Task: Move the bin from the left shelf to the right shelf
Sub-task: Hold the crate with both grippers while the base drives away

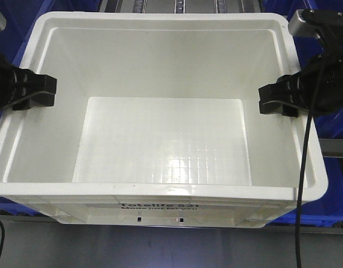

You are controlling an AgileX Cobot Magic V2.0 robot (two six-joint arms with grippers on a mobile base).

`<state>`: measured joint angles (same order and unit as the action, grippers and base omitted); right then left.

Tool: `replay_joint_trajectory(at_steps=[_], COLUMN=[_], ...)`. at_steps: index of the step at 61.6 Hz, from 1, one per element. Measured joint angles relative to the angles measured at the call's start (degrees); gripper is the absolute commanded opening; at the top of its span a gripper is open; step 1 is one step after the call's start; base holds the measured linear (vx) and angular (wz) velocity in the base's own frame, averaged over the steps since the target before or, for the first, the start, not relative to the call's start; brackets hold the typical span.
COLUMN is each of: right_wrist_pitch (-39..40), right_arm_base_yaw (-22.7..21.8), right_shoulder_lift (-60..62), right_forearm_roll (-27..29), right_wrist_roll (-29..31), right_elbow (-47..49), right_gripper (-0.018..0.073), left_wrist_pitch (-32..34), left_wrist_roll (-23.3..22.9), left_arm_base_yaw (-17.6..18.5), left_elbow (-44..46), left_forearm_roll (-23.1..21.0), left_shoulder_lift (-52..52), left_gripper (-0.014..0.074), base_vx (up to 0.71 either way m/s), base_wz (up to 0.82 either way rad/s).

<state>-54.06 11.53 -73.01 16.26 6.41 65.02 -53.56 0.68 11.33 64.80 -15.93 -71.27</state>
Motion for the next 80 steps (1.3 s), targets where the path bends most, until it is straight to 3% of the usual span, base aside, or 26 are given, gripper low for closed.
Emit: replay_joint_trajectory(at_steps=[31,80], right_wrist_pitch=[0.0,-0.2], right_arm_base_yaw=[0.0,0.0], right_shoulder_lift=[0.0,0.0], right_forearm_roll=[0.1,0.1], right_wrist_roll=[0.0,0.0], right_elbow=[0.0,0.0], right_gripper=[-0.0004,-0.0004], left_wrist_pitch=[-0.1,-0.1], left_wrist_roll=[0.0,0.0], left_arm_base_yaw=[0.0,0.0], left_elbow=[0.0,0.0], left_forearm_roll=[0.1,0.0], left_shoulder_lift=[0.0,0.0], left_gripper=[-0.0008,-0.0008], base_vx=[-0.17,-0.05], base_wz=[-0.17,-0.49])
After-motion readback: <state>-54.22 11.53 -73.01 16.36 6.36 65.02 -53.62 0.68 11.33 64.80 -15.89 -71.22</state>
